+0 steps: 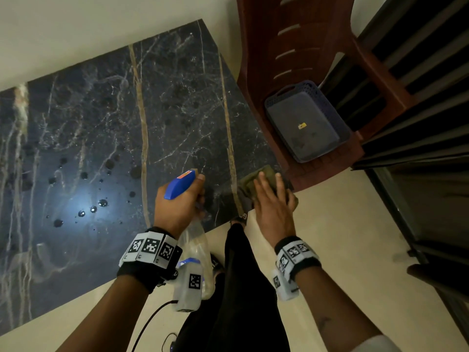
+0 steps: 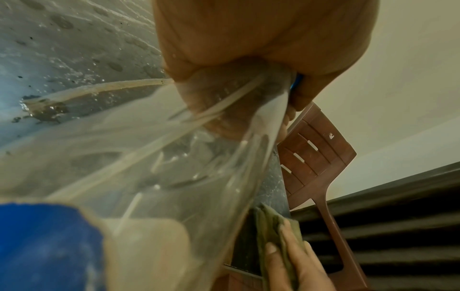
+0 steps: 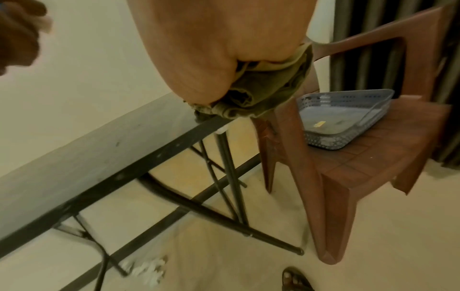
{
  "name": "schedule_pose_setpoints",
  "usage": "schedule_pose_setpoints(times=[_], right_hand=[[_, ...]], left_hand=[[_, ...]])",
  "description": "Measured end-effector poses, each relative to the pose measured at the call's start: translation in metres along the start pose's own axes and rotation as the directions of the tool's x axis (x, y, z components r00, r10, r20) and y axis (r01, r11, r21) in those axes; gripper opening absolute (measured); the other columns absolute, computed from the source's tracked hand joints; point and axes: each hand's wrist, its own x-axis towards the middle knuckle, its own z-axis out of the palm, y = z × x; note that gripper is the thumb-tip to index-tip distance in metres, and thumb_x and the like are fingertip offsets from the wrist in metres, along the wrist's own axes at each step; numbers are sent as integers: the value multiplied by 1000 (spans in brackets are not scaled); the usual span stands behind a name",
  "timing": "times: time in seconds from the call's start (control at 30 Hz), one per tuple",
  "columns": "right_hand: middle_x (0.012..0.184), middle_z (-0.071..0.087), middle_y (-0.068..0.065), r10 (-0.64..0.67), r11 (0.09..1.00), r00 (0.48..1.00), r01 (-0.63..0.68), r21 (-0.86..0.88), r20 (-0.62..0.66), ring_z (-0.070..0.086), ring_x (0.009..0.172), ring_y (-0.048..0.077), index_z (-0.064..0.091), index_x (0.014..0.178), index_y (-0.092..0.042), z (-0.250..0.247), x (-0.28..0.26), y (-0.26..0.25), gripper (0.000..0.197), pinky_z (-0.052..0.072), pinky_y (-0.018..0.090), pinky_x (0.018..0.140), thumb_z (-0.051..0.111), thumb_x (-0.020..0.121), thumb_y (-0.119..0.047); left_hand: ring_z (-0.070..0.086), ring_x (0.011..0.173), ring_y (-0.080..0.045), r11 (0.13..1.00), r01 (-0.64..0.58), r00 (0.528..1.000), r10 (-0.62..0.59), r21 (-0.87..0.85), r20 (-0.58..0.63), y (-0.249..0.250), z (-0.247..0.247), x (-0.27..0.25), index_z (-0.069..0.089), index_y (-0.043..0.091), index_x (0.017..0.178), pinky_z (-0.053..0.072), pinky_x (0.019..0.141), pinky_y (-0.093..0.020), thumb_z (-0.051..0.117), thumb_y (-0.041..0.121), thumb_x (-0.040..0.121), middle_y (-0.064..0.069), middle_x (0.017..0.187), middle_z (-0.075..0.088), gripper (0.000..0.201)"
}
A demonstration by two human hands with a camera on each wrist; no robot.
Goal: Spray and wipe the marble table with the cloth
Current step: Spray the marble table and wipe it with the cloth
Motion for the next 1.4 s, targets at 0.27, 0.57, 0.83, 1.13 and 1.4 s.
schedule_pose_setpoints(times=[0.27,0.57,0.83,1.13,1.4], right_hand=[[164,28,-8,62,998,998,-62,27,-3,13,154,30,46,149,-25,6,-3,-21,60,27,55,110,66,93,-30],[164,27,-14,-7,1000,999,7,8,51,16,153,24,42,150,-32,-10,9,12,52,29,51,106,52,99,-35],[164,28,-11,58,995,998,-60,79,30,13,154,28,44,150,-28,2,0,-34,51,28,53,109,48,100,-36],[162,32,-13,107,993,994,-107,53,-2,19,152,23,46,148,-30,-18,33,22,48,31,49,101,37,103,-40],[164,28,-14,-106,994,992,104,39,68,14,154,25,43,150,-31,3,-6,-35,50,25,49,110,46,100,-38]], left_hand=[[61,51,-10,999,5,1000,-4,37,-13,0,-9,2,66,8,81,53,48,-24,67,32,100,-6,67,63,31],[61,49,-6,1000,18,1000,-18,7,0,9,-7,2,66,10,81,55,48,-24,66,31,100,-6,69,63,28],[61,50,-9,1000,19,1000,-20,-19,-21,11,-20,3,67,11,81,57,50,-29,67,32,100,-3,67,62,28],[63,61,-19,998,8,998,-12,-55,-61,12,-34,6,66,14,77,57,50,-27,67,33,100,-4,67,62,30],[58,49,-11,999,-4,998,2,-44,-55,21,-25,10,65,4,82,53,46,-22,66,30,101,-8,67,59,32]])
